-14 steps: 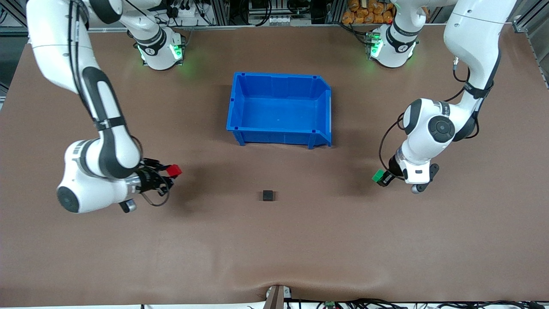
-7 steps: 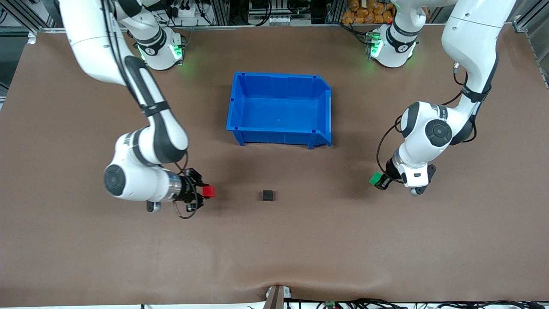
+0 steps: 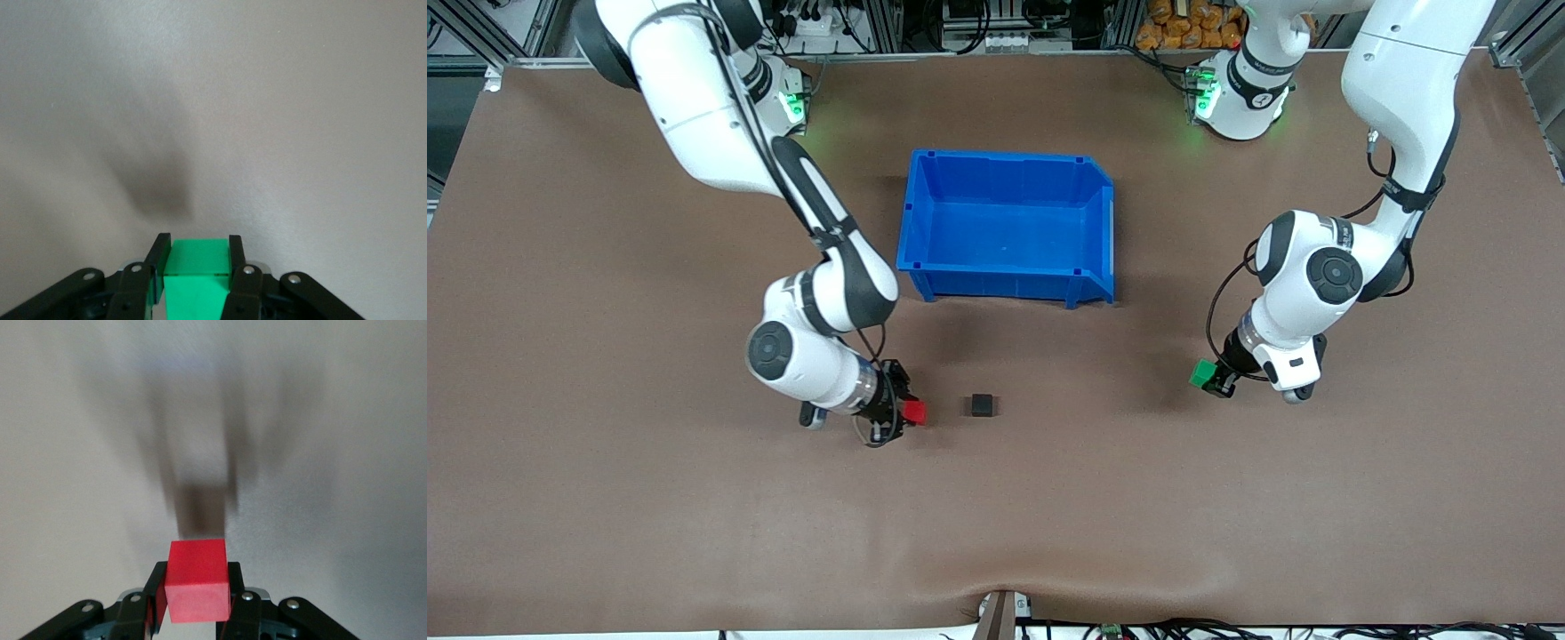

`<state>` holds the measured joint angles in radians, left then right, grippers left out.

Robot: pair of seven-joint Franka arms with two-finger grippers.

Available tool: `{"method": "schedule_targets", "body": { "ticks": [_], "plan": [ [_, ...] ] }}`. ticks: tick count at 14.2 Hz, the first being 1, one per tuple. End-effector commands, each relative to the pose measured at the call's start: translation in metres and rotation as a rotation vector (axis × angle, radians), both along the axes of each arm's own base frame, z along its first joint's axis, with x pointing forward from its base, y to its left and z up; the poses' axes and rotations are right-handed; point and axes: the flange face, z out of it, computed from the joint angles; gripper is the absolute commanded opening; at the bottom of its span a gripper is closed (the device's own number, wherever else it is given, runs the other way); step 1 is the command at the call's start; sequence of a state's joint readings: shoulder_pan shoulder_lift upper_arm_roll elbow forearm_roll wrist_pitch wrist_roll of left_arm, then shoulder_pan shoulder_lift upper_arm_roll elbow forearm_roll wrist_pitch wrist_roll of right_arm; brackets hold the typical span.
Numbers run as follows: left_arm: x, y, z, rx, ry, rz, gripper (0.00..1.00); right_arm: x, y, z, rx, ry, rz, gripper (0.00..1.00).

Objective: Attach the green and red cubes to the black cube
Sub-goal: 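Carry the red cube with the right gripper beside the black cube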

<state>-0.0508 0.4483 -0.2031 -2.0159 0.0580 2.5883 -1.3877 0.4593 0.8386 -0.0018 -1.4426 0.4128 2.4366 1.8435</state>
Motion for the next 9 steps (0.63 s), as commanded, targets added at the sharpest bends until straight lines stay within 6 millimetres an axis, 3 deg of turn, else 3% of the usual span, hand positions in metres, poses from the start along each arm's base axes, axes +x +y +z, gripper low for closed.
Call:
{"method": "schedule_targets", "body": {
  "ticks": [1,3,6,9],
  "plan": [
    [0.011,-0.013,0.018,-0.005,0.038,0.107,0.00,-0.005,0.024,-0.007,0.018,-0.015,-0.054,0.00],
    [0.010,-0.021,0.021,-0.006,0.044,0.116,0.00,-0.014,0.047,-0.011,0.022,-0.014,-0.061,0.00],
    [0.015,-0.021,0.026,-0.036,0.048,0.187,0.00,-0.013,0.072,-0.012,0.041,-0.028,-0.072,0.00],
    [0.025,-0.025,0.029,-0.139,0.080,0.310,0.00,-0.021,0.088,-0.017,0.040,-0.021,-0.060,0.00]
  ]
}}
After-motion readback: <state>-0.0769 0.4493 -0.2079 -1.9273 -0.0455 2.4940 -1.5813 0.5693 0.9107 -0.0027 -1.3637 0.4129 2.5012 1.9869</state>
